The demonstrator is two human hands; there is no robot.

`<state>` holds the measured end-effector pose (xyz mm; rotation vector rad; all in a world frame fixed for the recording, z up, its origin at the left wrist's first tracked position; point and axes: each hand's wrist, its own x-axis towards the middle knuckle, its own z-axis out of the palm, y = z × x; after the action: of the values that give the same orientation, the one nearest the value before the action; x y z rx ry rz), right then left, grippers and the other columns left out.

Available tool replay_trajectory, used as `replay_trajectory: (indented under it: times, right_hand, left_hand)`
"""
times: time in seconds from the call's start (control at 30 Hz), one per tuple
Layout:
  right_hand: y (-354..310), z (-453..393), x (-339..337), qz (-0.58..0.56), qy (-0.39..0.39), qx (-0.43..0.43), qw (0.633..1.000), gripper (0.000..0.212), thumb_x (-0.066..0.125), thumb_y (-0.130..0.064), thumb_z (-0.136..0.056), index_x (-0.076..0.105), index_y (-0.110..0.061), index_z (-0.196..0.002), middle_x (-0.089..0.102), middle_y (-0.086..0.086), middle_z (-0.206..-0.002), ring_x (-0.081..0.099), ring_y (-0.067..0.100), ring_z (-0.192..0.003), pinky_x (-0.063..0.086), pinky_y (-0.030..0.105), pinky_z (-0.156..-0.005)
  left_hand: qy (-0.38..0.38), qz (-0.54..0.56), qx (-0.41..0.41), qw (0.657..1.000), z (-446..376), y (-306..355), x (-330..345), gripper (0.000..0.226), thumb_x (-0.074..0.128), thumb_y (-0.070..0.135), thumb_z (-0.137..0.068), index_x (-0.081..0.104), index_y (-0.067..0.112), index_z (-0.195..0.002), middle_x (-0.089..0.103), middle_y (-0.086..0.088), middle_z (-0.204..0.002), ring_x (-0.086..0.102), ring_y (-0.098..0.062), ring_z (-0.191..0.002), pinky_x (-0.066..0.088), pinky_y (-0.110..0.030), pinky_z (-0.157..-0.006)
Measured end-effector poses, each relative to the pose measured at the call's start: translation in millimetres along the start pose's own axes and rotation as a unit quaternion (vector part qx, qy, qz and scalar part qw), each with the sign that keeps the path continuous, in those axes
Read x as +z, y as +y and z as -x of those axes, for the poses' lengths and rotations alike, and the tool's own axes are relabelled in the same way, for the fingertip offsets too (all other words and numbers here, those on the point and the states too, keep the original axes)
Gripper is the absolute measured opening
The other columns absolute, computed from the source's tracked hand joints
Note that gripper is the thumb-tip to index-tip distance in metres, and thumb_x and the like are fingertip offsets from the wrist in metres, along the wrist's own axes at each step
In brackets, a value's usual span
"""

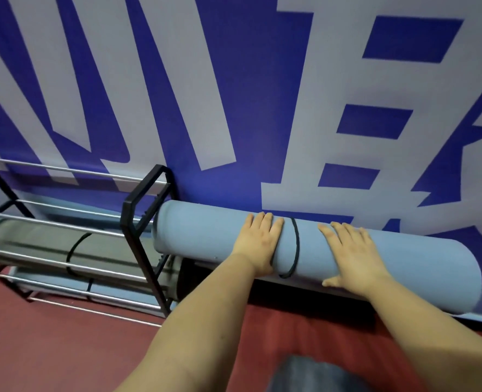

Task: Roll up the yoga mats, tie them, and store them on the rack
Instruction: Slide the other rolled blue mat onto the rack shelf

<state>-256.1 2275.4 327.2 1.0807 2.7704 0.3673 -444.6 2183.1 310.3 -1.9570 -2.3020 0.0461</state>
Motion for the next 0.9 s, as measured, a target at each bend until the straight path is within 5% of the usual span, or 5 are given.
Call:
replay_trajectory:
  times: [0.57, 0.9]
  right_hand:
    - [-25.8, -20.8, -7.4, -0.01, 0.012, -0.011, 1.0, 0.118, 0.069, -0.063, -0.069, -0.003, -0.021, -0.151, 0.007, 0.009, -0.157, 0.008, 0.028, -0.145, 0.005, 0.047, -0.116]
    - [-114.5, -61.3, -19.7, -0.035, 0.011, -0.065, 0.997, 0.116, 0.069, -0.057, -0.074, -0.009, -0.019, -0.15, 0.003, 0.012, -0.157, 0.004, 0.031, -0.145, 0.002, 0.05, -0.115]
  left_hand:
    - [0.016, -0.006, -0.03, 0.999, 6.1, -31.7, 9.1, 0.103, 0.071, 0.044, -0.068, 0.014, 0.011, -0.146, 0.021, -0.014, -0.149, 0.019, -0.031, -0.138, 0.011, -0.043, -0.115]
    - [-0.041, -0.034, -0.099, 0.994, 41.9, -109.4, 15.9, 0.109, 0.074, 0.045, -0.067, 0.011, 0.009, -0.148, 0.018, -0.015, -0.152, 0.016, -0.03, -0.142, 0.009, -0.039, -0.116]
